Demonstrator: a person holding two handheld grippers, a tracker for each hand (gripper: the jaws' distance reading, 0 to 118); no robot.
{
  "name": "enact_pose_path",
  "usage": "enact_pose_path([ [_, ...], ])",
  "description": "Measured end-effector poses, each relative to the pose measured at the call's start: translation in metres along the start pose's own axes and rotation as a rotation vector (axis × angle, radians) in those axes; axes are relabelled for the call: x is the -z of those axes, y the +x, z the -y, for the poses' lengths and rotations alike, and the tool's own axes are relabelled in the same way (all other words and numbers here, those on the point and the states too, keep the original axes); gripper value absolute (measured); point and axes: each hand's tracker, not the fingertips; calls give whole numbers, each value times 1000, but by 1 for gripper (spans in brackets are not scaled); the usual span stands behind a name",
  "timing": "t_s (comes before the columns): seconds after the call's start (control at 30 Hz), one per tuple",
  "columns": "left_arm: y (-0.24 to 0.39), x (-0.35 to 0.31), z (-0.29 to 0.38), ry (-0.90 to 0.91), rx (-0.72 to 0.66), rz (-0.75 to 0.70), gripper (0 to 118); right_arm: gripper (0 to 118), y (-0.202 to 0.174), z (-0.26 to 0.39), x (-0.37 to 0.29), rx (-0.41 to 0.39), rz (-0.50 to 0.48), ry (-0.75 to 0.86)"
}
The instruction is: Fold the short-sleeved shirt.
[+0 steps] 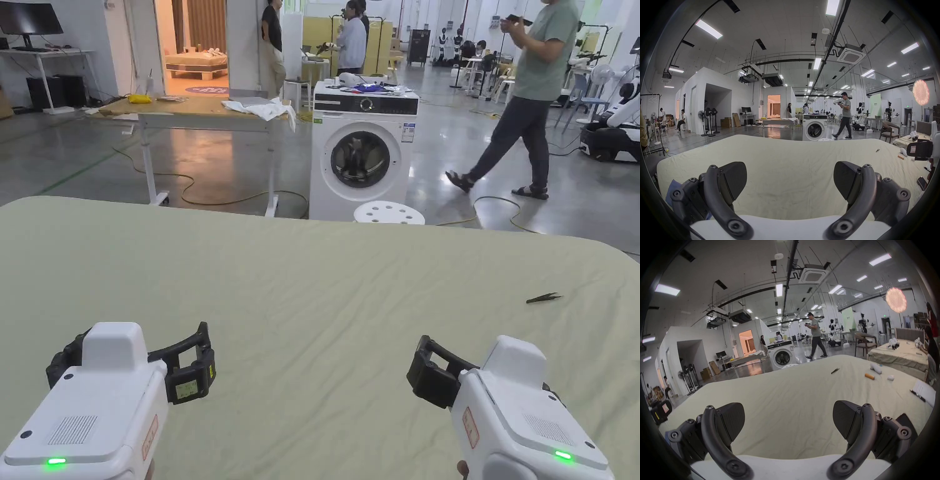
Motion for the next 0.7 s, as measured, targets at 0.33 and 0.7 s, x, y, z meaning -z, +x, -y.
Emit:
enact_pose_path([
  [0.33, 5, -1, -6, 22, 41, -4, 109, 110, -6, -5, 4, 4, 64, -89],
  [0.7, 4, -1, -3, 25, 37, 3, 109, 110, -8, -4, 8, -36, 76, -111],
])
